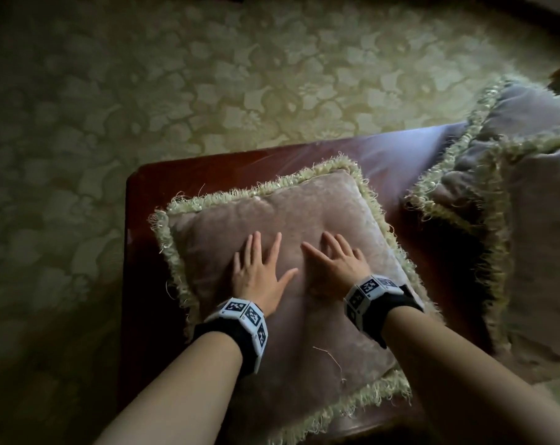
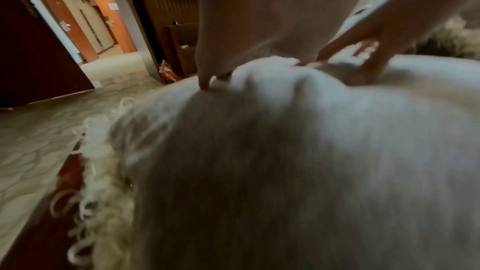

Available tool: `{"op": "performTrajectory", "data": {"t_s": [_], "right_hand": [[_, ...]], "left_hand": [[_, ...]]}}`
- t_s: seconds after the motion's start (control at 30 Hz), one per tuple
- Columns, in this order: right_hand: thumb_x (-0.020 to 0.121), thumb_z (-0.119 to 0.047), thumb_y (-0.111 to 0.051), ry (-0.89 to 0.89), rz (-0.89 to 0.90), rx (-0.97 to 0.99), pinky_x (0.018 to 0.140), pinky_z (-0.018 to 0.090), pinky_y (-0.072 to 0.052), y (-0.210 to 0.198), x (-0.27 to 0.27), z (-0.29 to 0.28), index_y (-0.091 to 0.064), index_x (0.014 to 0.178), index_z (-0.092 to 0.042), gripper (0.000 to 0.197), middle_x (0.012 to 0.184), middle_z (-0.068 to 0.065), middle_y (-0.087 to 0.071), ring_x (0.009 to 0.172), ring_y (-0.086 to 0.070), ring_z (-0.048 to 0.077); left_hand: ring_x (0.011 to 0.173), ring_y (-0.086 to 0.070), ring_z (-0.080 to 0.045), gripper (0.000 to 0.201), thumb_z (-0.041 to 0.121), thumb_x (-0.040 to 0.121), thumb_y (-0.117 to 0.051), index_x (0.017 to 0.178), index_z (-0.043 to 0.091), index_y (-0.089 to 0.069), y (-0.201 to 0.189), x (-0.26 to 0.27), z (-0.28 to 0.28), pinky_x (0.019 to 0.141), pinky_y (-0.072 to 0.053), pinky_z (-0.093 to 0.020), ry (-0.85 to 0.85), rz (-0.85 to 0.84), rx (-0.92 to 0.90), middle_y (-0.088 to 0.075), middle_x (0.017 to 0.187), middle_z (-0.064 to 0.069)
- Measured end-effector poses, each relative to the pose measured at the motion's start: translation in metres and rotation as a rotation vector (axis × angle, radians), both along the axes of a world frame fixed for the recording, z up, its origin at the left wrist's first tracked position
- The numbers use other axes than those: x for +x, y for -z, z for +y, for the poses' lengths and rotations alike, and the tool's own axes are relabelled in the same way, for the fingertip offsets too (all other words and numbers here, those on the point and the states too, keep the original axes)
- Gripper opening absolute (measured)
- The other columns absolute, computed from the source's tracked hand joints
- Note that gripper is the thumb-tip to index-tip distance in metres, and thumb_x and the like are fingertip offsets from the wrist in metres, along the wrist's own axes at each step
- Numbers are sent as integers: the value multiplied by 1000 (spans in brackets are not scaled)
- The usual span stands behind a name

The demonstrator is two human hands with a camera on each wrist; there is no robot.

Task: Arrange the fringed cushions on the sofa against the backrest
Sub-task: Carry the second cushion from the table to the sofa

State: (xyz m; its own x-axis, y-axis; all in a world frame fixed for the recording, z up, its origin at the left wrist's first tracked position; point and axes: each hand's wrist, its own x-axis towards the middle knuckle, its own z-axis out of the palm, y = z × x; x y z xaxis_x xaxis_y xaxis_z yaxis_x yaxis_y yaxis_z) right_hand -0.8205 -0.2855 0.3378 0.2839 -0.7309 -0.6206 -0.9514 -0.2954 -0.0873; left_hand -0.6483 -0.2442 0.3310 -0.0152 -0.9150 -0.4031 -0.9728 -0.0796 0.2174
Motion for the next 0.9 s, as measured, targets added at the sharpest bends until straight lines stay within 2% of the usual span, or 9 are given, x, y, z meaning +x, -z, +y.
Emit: {"op": "performTrajectory", "data": {"t_s": [0.1,0.17,0.23,0.33,0.4,0.53,0.73,0.8,0.9], "right_hand": [[77,-63,-58,-29,-52,-69,118,49,-9,19,-7,1,7,146,-47,96,160,3,10,147,6,27],[71,-73,-53,-47,-109,-124,119,47,-8,21,-18,0,3,145,-49,97,160,2,7,147,6,27],[59,-85,-44,-6,-141,-158,119,50,-6,20,-31,-6,0,144,-50,103,160,2,10,147,9,28],[57,-84,-53,130,-71,-144,116,56,-3,22,-54,-18,3,143,-54,106,158,3,19,146,15,31],[57,-81,-59,185,10,-87,113,62,-7,24,-67,-27,9,139,-58,110,157,3,23,145,16,33],[50,-81,-64,263,26,49,108,69,-12,28,-76,-38,18,132,-65,117,156,2,26,145,16,34],[42,-79,-71,371,2,122,103,74,-12,34,-77,-49,25,121,-71,124,157,6,20,146,8,33],[44,-74,-75,410,4,147,106,69,-13,34,-77,-55,24,129,-66,130,157,13,12,146,-3,38],[41,-69,-80,465,-20,173,112,56,-24,38,-76,-57,33,116,-66,135,153,26,-6,139,-21,47]], "left_hand": [[147,10,-23,78,74,79,4,144,33,16,32,3,14,118,1,-45,67,-41,-58,13,158,-9],[147,-8,-24,82,74,78,11,147,32,3,41,8,17,116,-4,-44,76,-10,-117,-4,159,-9],[145,-16,-26,79,75,81,4,148,32,-4,43,20,14,114,-6,-45,66,-14,-150,-8,157,-10],[143,20,-28,93,87,65,-4,138,41,30,39,44,10,111,5,-59,-130,-13,-48,30,151,-15],[139,29,-35,105,89,59,-25,129,43,40,34,54,9,107,3,-68,-299,16,115,40,145,-20],[141,14,-45,115,83,58,-52,118,55,42,35,62,12,107,-7,-72,-511,146,254,38,145,-23],[140,-9,-51,120,78,58,-60,116,55,43,39,71,10,111,-21,-60,-648,201,383,21,149,-31],[138,-15,-50,121,74,61,-62,123,52,40,37,69,10,110,-24,-56,-667,222,390,11,149,-35],[133,-28,-49,122,68,62,-66,130,51,34,33,68,9,108,-30,-51,-684,277,396,-4,147,-37]]}}
